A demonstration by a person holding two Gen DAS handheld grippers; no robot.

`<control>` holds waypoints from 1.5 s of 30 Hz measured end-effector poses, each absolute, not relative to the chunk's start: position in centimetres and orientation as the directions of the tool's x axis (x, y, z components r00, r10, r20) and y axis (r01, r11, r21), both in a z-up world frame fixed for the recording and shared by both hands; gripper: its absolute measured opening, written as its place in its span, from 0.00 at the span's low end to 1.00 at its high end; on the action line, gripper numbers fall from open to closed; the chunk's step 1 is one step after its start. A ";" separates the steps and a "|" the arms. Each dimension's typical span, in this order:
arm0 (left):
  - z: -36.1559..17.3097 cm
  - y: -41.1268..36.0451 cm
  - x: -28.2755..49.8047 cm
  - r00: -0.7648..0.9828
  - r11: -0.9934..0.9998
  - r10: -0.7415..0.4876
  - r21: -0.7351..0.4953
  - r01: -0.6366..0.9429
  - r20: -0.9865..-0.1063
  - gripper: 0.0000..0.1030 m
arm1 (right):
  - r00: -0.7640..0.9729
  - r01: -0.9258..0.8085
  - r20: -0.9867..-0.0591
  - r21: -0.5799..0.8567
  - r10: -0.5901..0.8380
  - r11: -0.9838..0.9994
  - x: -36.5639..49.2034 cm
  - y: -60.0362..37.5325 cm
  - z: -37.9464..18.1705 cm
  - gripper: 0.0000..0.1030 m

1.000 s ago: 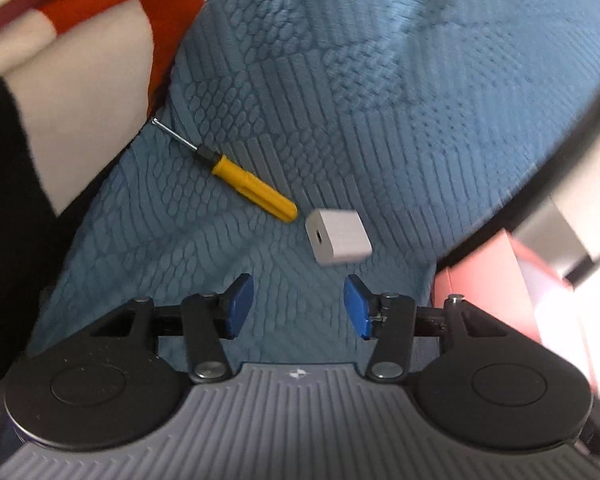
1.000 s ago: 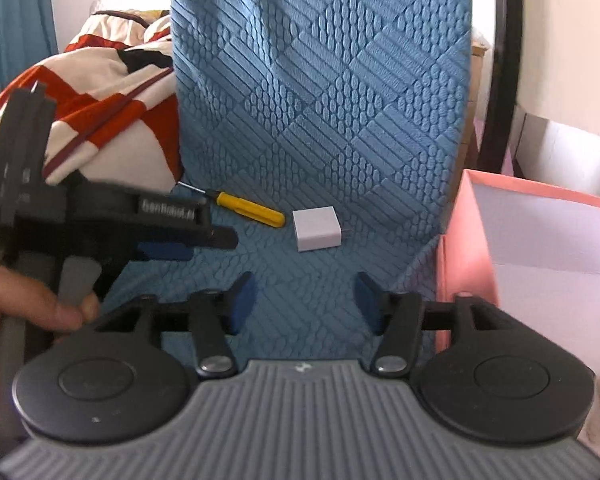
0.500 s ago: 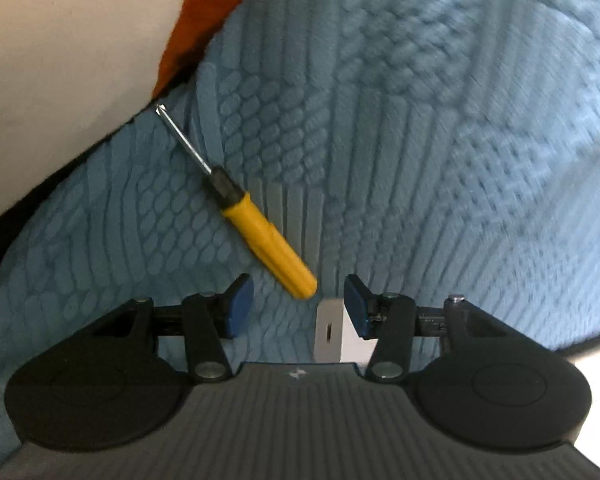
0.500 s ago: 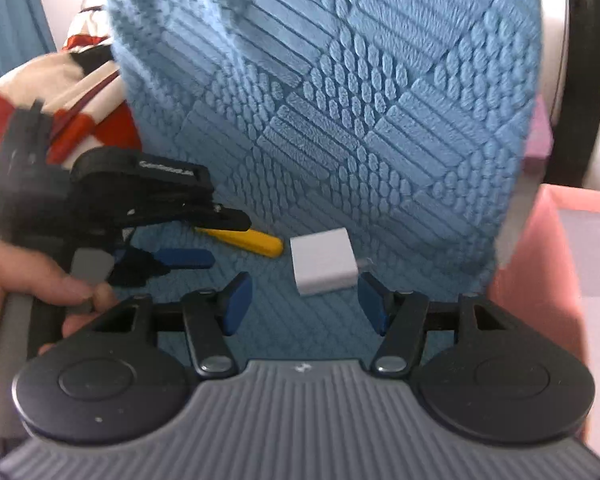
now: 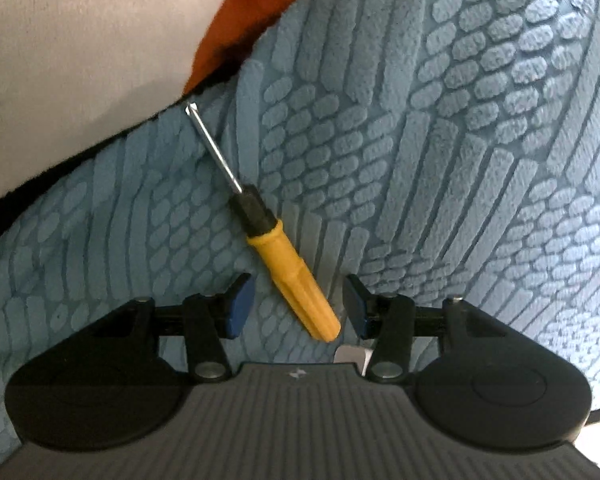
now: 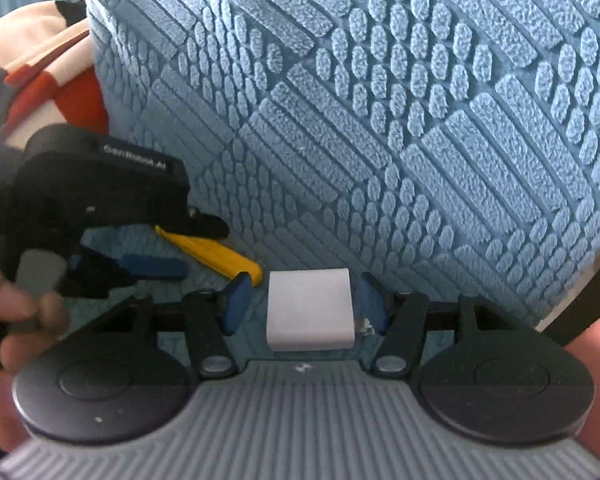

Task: Organize rigid objects
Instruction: 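Move left tool to the yellow screwdriver while right tool approaches the white cube charger, then close left gripper on the screwdriver handle while right gripper closes on the cube charger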

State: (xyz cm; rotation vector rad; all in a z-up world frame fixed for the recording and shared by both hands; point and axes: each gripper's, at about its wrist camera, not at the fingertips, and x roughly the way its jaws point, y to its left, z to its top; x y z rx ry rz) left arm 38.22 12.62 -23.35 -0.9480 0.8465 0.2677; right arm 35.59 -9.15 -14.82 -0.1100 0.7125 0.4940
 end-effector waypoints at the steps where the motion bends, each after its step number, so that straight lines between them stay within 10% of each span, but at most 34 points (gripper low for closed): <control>1: -23.3 12.6 38.3 0.660 0.578 -0.142 -0.603 -0.550 -0.738 0.53 | 0.646 -0.473 -0.651 0.069 0.399 0.879 35.6 -9.1 -14.9 0.58; 10: -23.5 14.5 38.3 0.667 0.529 -0.132 -0.621 -0.578 -0.733 0.30 | 0.670 -0.446 -0.655 0.019 0.348 0.895 34.5 -9.0 -17.6 0.55; 45: -20.8 8.9 22.9 0.571 0.765 -0.318 -0.561 -0.316 -0.757 0.20 | 0.677 -0.429 -0.692 -0.094 0.251 0.898 20.9 -10.1 -14.5 0.51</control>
